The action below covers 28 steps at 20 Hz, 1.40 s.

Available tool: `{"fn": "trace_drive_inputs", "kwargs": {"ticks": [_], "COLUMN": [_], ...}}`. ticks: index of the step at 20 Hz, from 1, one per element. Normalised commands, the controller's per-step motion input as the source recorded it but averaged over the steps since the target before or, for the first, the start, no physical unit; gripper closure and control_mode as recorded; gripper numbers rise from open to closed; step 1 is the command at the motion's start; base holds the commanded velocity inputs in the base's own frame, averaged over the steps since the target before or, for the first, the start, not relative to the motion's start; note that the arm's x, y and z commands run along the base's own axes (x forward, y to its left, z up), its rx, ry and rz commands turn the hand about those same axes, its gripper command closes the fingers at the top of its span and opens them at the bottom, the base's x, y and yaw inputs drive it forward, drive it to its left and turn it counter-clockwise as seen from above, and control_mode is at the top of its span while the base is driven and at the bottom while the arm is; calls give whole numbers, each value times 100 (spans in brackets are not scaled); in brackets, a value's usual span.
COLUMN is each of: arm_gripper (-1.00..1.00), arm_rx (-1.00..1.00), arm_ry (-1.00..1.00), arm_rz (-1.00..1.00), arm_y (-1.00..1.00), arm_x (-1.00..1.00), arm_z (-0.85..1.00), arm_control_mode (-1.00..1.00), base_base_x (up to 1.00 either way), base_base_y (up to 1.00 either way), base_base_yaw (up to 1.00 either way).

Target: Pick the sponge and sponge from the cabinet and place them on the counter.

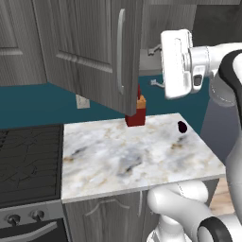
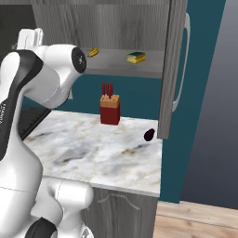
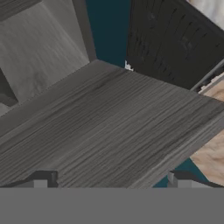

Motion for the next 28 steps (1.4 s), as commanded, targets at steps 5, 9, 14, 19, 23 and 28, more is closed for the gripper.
{"fn": "trace_drive_inputs", "kwargs": {"ticks": [5, 9, 14, 19, 23, 28], "arm_gripper": [-100, -100, -100, -100, -100, -100], "arm_rx": [0, 0, 0, 0, 0, 0], "arm_ry": [-2, -3, -5, -6, -2, -7], "arm_rz": [5, 8, 9, 10, 8, 9], "arm_y": [16, 10, 12, 31, 42, 47], "arm_x": [39, 35, 8, -1, 0, -17], "arm_z": [-3, -3, 0, 0, 0, 0], "arm_control_mode": [-100, -100, -100, -100, -100, -100], "base_base_x": [0, 0, 0, 0, 0, 0], "base_base_y": [0, 0, 0, 0, 0, 0], "base_base_yaw": [0, 0, 0, 0, 0, 0]}}
